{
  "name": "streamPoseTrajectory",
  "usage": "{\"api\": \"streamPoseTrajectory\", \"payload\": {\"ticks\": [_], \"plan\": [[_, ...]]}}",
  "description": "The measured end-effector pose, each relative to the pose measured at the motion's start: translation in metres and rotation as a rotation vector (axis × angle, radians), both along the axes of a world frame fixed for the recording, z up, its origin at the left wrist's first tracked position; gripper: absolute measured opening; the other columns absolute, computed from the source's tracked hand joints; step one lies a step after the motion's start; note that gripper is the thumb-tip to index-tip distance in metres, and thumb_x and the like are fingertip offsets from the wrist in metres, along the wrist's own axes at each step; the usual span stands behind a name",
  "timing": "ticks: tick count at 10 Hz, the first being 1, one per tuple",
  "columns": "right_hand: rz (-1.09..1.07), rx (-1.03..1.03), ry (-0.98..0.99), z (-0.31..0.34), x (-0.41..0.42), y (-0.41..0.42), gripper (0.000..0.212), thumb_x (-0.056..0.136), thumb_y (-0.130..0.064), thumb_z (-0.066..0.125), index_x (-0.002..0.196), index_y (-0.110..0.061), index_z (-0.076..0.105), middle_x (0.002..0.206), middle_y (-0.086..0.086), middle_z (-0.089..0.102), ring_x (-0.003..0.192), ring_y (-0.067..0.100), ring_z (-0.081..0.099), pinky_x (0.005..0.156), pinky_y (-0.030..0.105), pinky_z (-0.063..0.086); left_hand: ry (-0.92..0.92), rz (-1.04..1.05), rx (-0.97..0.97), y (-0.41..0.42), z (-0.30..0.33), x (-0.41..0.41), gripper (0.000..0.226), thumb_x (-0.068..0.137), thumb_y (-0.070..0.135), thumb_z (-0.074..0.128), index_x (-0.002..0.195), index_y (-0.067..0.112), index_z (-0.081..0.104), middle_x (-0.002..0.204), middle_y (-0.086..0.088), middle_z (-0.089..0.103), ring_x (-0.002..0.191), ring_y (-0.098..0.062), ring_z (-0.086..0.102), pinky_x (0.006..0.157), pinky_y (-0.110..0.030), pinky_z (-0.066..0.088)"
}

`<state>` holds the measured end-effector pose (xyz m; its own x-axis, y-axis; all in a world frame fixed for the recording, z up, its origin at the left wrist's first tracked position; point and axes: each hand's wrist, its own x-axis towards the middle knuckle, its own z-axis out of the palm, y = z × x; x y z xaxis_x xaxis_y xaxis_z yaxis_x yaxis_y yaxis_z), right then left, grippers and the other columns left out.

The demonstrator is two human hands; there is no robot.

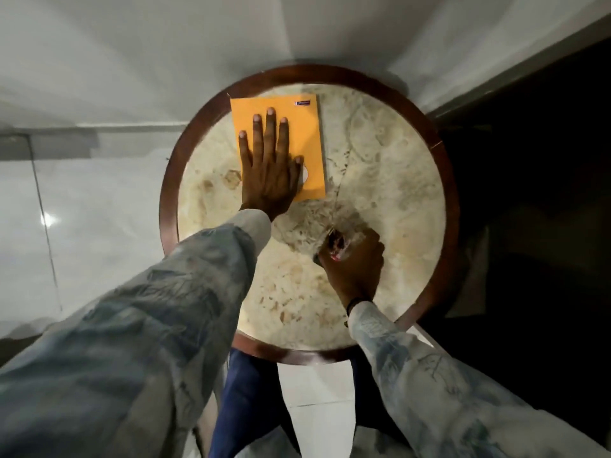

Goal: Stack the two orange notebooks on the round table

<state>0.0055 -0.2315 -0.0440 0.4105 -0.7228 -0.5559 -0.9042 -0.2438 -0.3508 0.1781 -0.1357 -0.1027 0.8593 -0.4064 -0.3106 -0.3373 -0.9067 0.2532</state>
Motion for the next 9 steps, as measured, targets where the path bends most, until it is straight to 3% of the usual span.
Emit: {"api": "streamPoseTrajectory", "payload": {"ticks": [1, 3, 4, 5, 7, 8, 9], "plan": [[-0.033, 0.053, -0.097, -0.007, 0.009, 0.001, 0.069, 0.075, -0.024, 0.082, 0.135, -0.015, 0.048, 0.125, 0.01, 0.058, 0.115, 0.036, 0.063, 0.099, 0.045, 0.056, -0.034, 0.021, 0.009, -0.001, -0.01, 0.0, 0.068, 0.106, 0.046, 0.023, 0.163, 0.011, 0.012, 0.173, -0.018, 0.011, 0.161, -0.039, 0.009, 0.128, -0.064, 0.012], [0.077, -0.036, -0.217, -0.027, 0.084, -0.055, 0.083, 0.066, -0.022, 0.084, 0.139, -0.011, 0.046, 0.13, 0.016, 0.058, 0.119, 0.04, 0.059, 0.099, 0.047, 0.055, -0.077, 0.022, 0.017, -0.003, -0.019, 0.002, 0.069, 0.107, 0.047, 0.024, 0.163, 0.01, 0.008, 0.173, -0.018, 0.007, 0.161, -0.039, 0.005, 0.128, -0.064, 0.013], [0.141, -0.097, -0.297, -0.038, 0.131, -0.084, 0.079, 0.066, -0.02, 0.083, 0.136, -0.014, 0.046, 0.127, 0.015, 0.063, 0.116, 0.037, 0.062, 0.087, 0.03, 0.047, -0.098, 0.022, 0.02, -0.002, -0.025, 0.0, 0.07, 0.107, 0.048, 0.023, 0.163, 0.009, 0.006, 0.173, -0.018, 0.005, 0.161, -0.038, 0.004, 0.129, -0.064, 0.012], [0.215, -0.132, -0.316, -0.042, 0.156, -0.096, 0.074, 0.066, -0.02, 0.081, 0.131, -0.016, 0.047, 0.124, 0.012, 0.067, 0.112, 0.035, 0.063, 0.083, 0.03, 0.044, -0.109, 0.021, 0.032, -0.003, -0.027, -0.001, 0.071, 0.107, 0.048, 0.024, 0.163, 0.01, 0.004, 0.174, -0.017, 0.004, 0.162, -0.038, 0.003, 0.129, -0.063, 0.011], [0.291, -0.175, -0.336, -0.038, 0.156, -0.095, 0.072, 0.068, -0.02, 0.081, 0.131, -0.012, 0.049, 0.121, 0.014, 0.067, 0.111, 0.035, 0.063, 0.084, 0.037, 0.053, -0.114, 0.008, 0.067, -0.002, -0.025, -0.002, 0.071, 0.107, 0.049, 0.021, 0.164, 0.011, 0.004, 0.174, -0.016, 0.002, 0.162, -0.037, 0.001, 0.13, -0.062, 0.011], [0.262, -0.112, -0.366, -0.023, 0.159, -0.097, 0.074, 0.072, -0.022, 0.081, 0.137, -0.013, 0.046, 0.129, 0.014, 0.066, 0.119, 0.037, 0.062, 0.093, 0.039, 0.054, -0.048, 0.002, 0.09, -0.001, -0.011, 0.002, 0.071, 0.107, 0.049, 0.02, 0.164, 0.011, 0.002, 0.174, -0.016, -0.002, 0.162, -0.037, -0.002, 0.13, -0.062, 0.01], [0.11, -0.054, -0.53, 0.02, 0.161, -0.109, 0.064, 0.076, -0.022, 0.083, 0.132, -0.009, 0.054, 0.129, 0.013, 0.065, 0.12, 0.031, 0.062, 0.1, 0.042, 0.055, -0.041, -0.046, 0.079, 0.0, 0.02, 0.003, 0.071, 0.106, 0.049, 0.021, 0.164, 0.012, 0.0, 0.174, -0.014, -0.004, 0.162, -0.036, -0.004, 0.129, -0.061, 0.01]]}}
